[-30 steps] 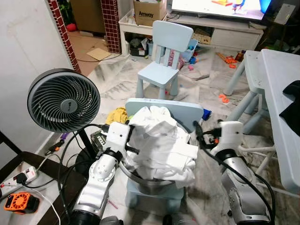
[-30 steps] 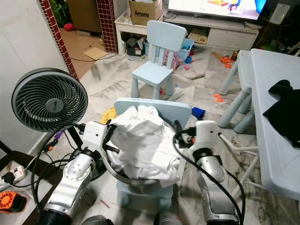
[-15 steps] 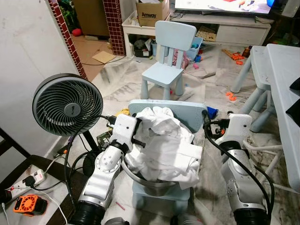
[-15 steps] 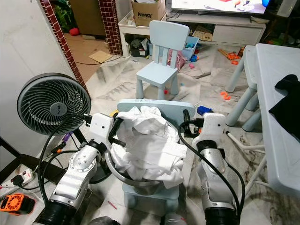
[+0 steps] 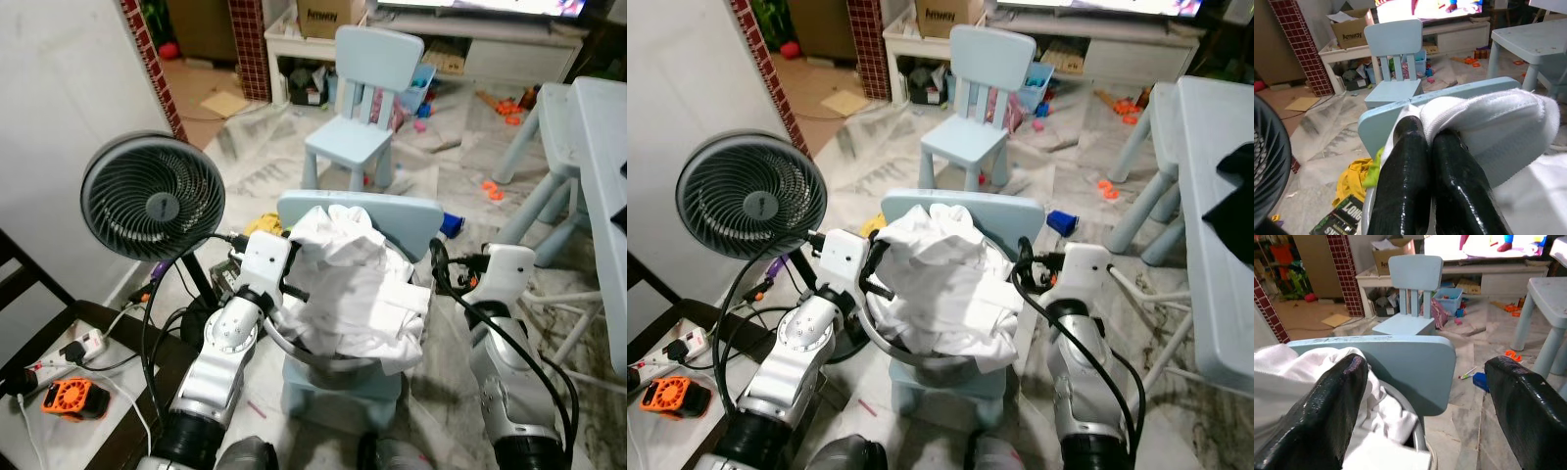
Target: Hang hanger
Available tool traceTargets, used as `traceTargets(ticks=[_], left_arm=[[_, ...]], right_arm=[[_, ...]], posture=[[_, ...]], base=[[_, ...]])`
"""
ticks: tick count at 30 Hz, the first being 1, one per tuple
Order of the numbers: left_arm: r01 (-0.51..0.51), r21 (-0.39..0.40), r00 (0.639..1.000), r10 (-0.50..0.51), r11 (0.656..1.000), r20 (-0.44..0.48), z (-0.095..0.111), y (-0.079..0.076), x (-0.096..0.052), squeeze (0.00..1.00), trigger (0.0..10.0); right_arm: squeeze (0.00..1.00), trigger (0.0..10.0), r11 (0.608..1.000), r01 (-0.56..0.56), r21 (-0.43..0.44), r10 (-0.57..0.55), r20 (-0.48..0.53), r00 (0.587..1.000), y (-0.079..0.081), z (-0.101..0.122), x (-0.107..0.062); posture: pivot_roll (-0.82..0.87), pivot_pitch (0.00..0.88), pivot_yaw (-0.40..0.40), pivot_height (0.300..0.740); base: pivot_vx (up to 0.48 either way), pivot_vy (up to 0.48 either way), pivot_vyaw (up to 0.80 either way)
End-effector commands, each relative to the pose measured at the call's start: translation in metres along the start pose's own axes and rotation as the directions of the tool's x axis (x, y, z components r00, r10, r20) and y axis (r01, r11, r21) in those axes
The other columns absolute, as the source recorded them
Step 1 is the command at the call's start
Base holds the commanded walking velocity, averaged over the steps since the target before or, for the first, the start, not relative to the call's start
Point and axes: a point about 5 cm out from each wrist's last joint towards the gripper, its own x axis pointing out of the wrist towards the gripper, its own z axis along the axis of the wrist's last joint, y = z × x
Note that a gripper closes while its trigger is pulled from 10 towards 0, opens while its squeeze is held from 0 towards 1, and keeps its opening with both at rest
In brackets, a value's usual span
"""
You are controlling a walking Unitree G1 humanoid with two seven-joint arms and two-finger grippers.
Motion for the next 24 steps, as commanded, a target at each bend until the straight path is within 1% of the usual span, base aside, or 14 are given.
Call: traceTargets(ticks=[1,9,11,12,15,16,17,18,21,22,24], left_arm=[[0.002,0.006,1.0,-0.002,1.0,0.01,0.002,-0.001,0.002,0.0,10.0],[0.014,0.008,1.0,-0.014,1.0,0.015,0.003,-0.002,0.003,0.0,10.0],[0.018,0.007,0.999,-0.018,1.0,0.027,0.005,-0.002,0.004,0.0,10.0],[0.021,0.003,0.999,-0.021,1.0,0.034,0.006,-0.002,0.004,0.0,10.0],[0.034,-0.006,0.998,-0.034,0.999,0.047,0.008,-0.003,0.004,0.0,10.0],[0.044,-0.012,0.997,-0.043,0.999,0.056,0.009,-0.004,0.004,0.0,10.0],[0.062,-0.016,0.996,-0.061,0.998,0.064,0.012,-0.006,0.005,0.0,10.0],[0.085,-0.021,0.994,-0.084,0.996,0.072,0.014,-0.008,0.006,0.0,10.0],[0.116,-0.019,0.99,-0.114,0.993,0.084,0.017,-0.012,0.006,0.0,10.0],[0.158,-0.02,0.983,-0.156,0.987,0.096,0.02,-0.017,0.006,0.0,10.0],[0.199,0.01,0.974,-0.199,0.98,0.107,0.022,-0.023,0.006,0.0,10.0]], right_arm=[[0.0,10.0,1.0,0.002,0.016,-0.002,0.009,1.0,-0.001,0.004,0.002],[0.0,10.0,1.0,-0.011,0.003,0.011,-0.012,1.0,0.003,0.0,0.003],[0.0,10.0,0.999,-0.016,-0.035,0.015,-0.027,1.0,0.006,-0.002,0.003],[0.0,10.0,0.997,-0.027,-0.072,0.026,-0.02,0.999,0.007,-0.002,0.003],[0.0,10.0,0.996,-0.025,-0.091,0.024,-0.009,1.0,0.007,-0.002,0.003],[0.0,10.0,0.995,-0.019,-0.098,0.019,-0.003,1.0,0.007,-0.001,0.003],[0.0,10.0,0.998,-0.016,-0.06,0.016,-0.01,1.0,0.008,-0.002,0.003],[0.0,10.0,0.998,0.015,-0.057,-0.016,-0.008,1.0,0.006,-0.002,0.004],[0.0,10.0,0.998,0.002,-0.064,-0.002,-0.004,1.0,0.005,-0.001,0.005],[0.0,10.0,0.995,0.024,-0.098,-0.027,-0.027,0.999,0.001,-0.002,0.004],[0.0,10.0,0.997,0.024,-0.074,-0.024,-0.007,1.0,-0.001,0.001,0.004]], posture=[[-0.05,0.0,0.044,0.74],[-0.05,0.0,0.047,0.74],[-0.05,0.0,0.048,0.74],[-0.05,0.0,0.048,0.74],[-0.05,0.0,0.047,0.74],[-0.05,0.0,0.047,0.74],[-0.05,0.0,0.047,0.74],[-0.05,0.0,0.045,0.74],[-0.05,0.0,0.045,0.74],[-0.05,0.0,0.045,0.74],[-0.05,0.0,0.042,0.74]], base=[[-0.285,0.0,0.0],[-0.277,0.0,0.0],[0.0,0.0,0.0],[0.0,0.0,0.0],[0.0,0.0,0.0],[0.0,0.0,0.0],[0.0,0.0,0.0],[0.0,0.0,0.0],[0.0,0.0,0.0],[0.0,0.0,0.0],[0.0,0.0,0.0]])
